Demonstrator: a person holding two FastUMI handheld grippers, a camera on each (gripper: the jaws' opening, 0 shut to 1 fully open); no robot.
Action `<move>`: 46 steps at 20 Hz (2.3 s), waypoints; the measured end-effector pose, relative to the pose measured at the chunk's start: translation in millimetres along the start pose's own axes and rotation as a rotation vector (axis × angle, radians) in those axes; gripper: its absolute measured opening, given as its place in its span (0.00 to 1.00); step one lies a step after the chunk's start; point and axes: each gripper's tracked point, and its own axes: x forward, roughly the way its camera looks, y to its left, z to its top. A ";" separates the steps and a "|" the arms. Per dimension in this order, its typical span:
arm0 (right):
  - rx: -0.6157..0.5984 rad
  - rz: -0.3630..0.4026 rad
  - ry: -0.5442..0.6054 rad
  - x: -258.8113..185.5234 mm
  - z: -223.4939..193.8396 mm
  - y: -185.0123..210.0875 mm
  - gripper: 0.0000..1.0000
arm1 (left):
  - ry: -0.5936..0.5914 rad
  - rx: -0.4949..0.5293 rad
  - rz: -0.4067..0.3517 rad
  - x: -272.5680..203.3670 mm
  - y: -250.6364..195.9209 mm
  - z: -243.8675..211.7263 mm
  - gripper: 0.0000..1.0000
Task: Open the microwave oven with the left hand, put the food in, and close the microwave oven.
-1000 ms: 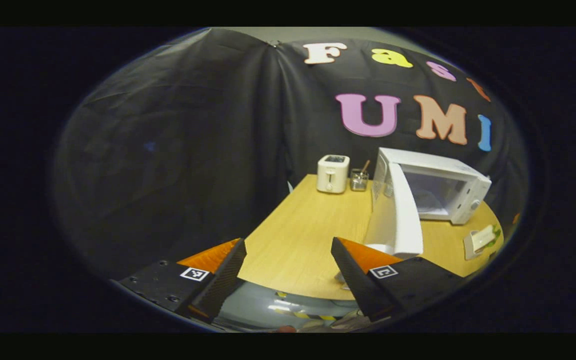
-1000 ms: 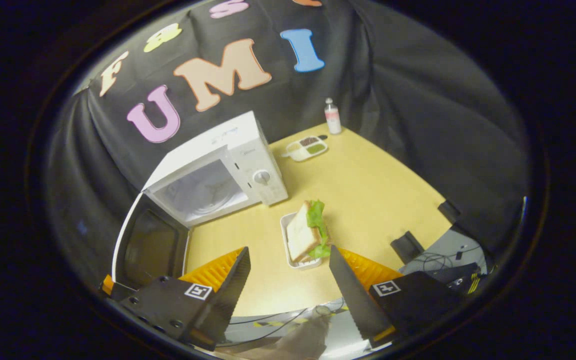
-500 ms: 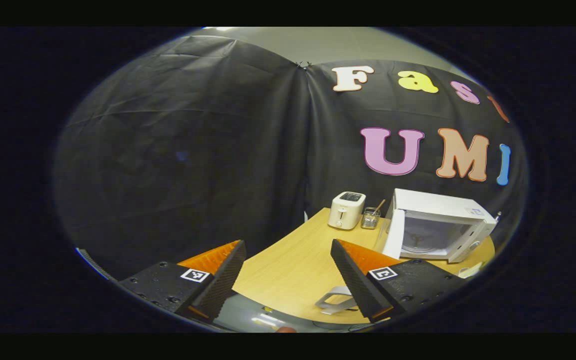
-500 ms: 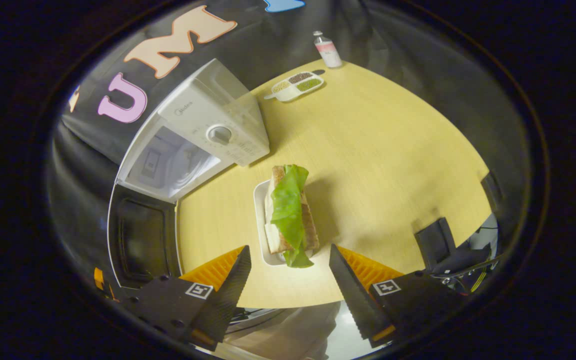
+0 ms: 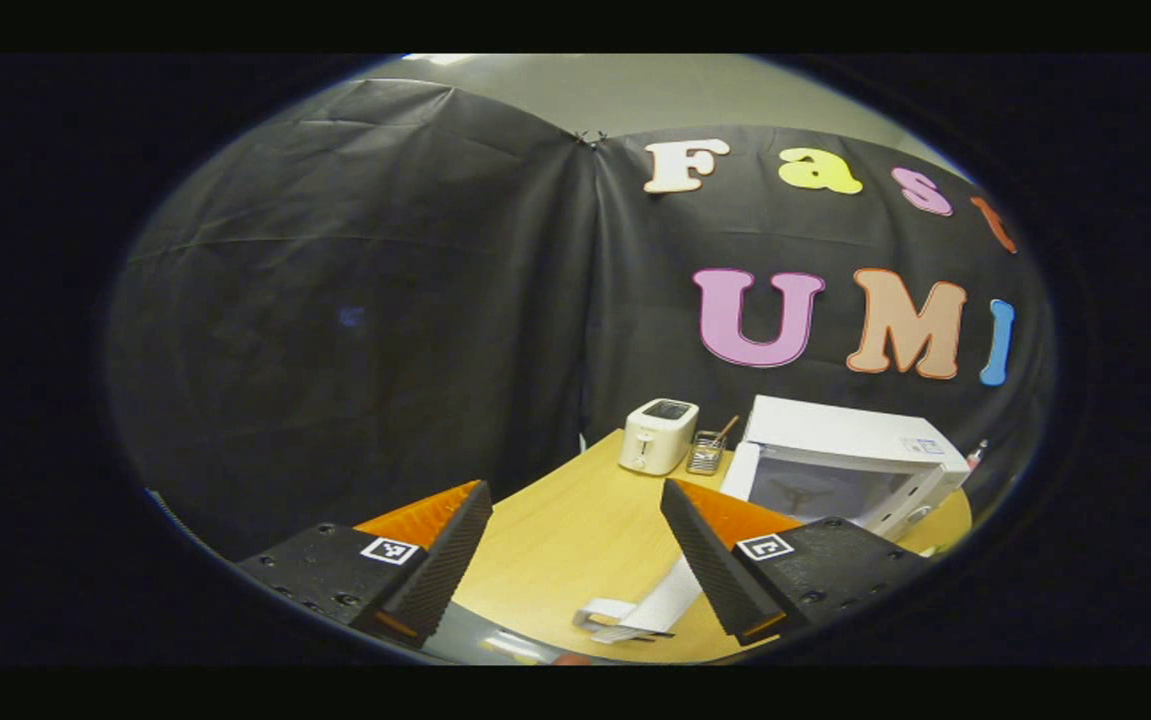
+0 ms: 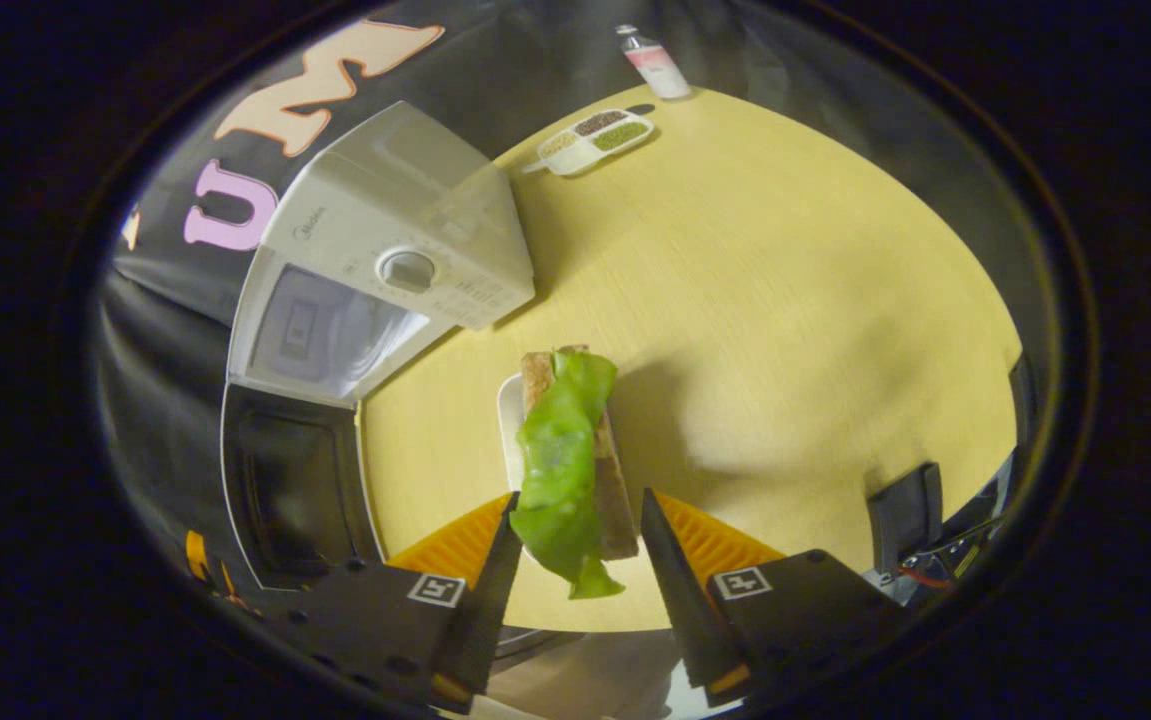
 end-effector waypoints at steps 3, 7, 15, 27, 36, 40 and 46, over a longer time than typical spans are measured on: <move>0.016 0.021 0.006 -5.1 1.5 0.9 0.59 | 0.005 -0.001 -0.017 4.3 -13.6 0.7 0.99; 0.039 0.048 -0.006 0.4 -0.3 3.4 0.35 | 0.019 -0.013 -0.030 8.5 -25.3 -1.1 1.00; 0.071 0.076 -0.087 -32.9 6.3 18.8 0.35 | 0.052 -0.019 -0.074 14.2 -36.1 -7.1 1.00; 0.169 0.292 -0.211 -69.9 -29.6 144.4 0.35 | 0.074 0.057 -0.215 46.6 -32.0 -9.5 1.00; 0.257 0.493 -0.306 -35.3 -45.2 285.6 0.34 | 0.113 0.101 -0.336 71.7 -27.9 -23.8 0.99; 0.310 0.483 -0.362 4.7 -26.0 312.4 0.35 | 0.132 0.106 -0.347 81.3 -23.1 -31.5 0.99; 0.282 0.400 -0.421 63.3 10.7 314.0 0.35 | 0.162 0.111 -0.355 92.2 -17.0 -42.0 1.00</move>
